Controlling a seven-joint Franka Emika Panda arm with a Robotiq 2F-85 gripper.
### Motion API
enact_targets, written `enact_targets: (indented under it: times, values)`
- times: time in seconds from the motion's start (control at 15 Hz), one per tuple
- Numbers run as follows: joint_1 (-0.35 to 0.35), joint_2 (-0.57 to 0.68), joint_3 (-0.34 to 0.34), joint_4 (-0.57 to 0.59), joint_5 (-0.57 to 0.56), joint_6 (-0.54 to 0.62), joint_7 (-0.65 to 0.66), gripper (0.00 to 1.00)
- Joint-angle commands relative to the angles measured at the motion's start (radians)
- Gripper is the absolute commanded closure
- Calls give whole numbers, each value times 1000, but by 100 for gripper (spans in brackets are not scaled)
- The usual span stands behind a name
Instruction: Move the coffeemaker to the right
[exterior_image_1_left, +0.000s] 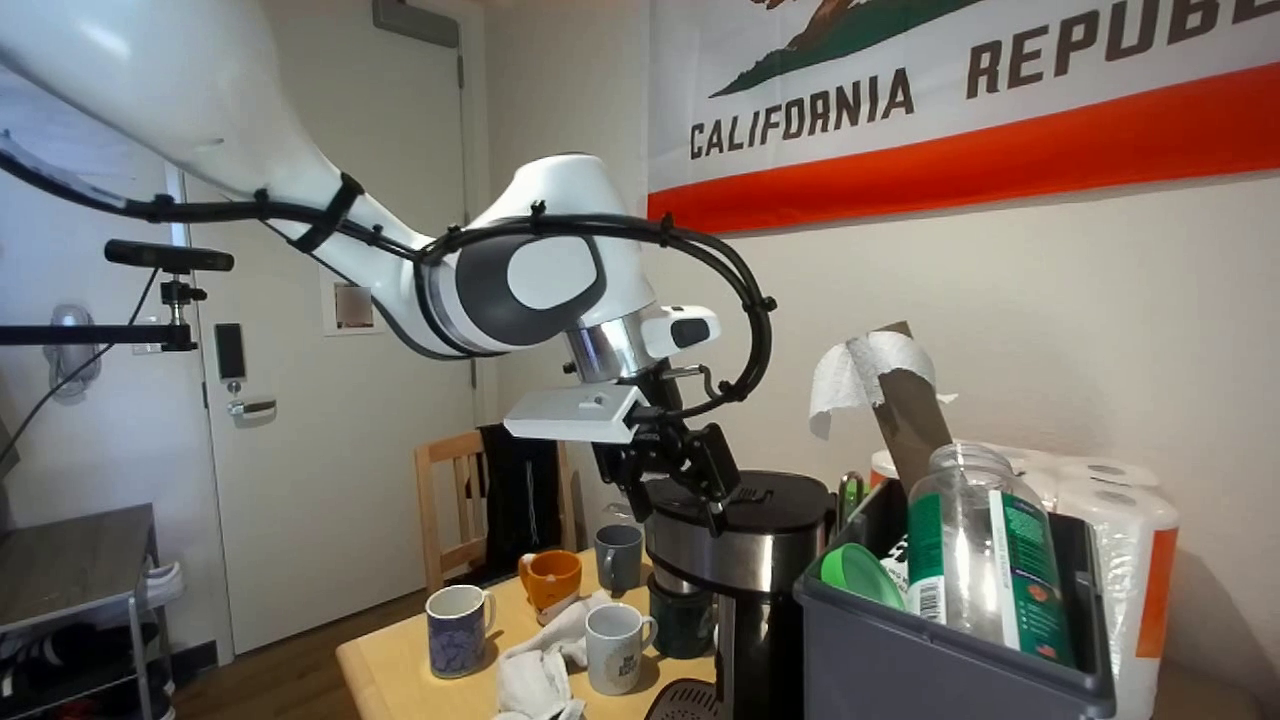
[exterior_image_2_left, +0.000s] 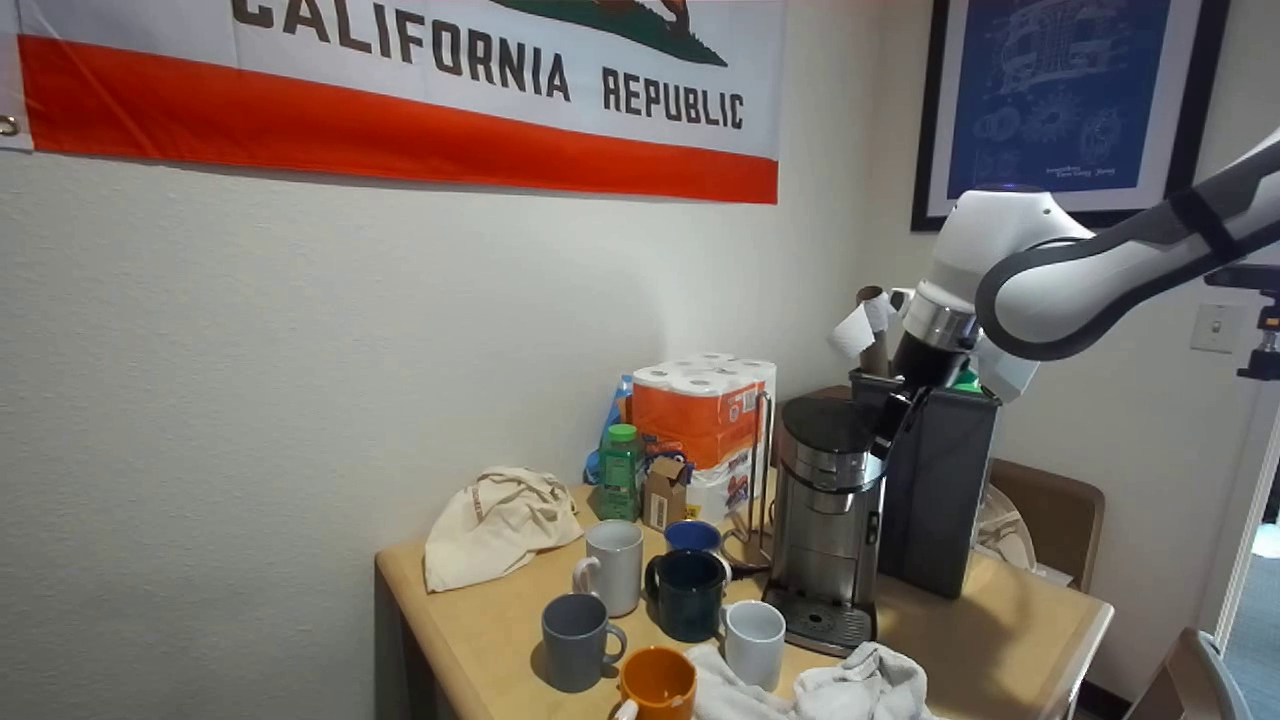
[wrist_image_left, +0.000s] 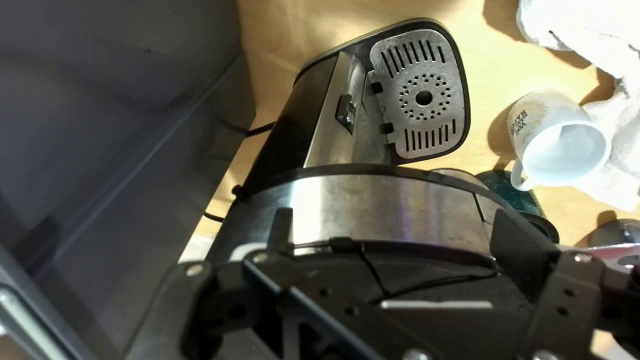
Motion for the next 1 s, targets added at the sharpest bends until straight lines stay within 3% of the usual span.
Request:
enact_targets:
  times: [0.0,0.07,0.13,0.33,0.93]
  values:
    - [-108,105,112,-43,-136,-3,80,0]
    - [-135,129,139,-55,-169,-8,99,0]
    - [-80,190,86,-64,-259,-26,152,0]
    - [-131,258,135,-97,-367,-60,219,0]
    - [-222,408,197,-194,-483,-93,242,0]
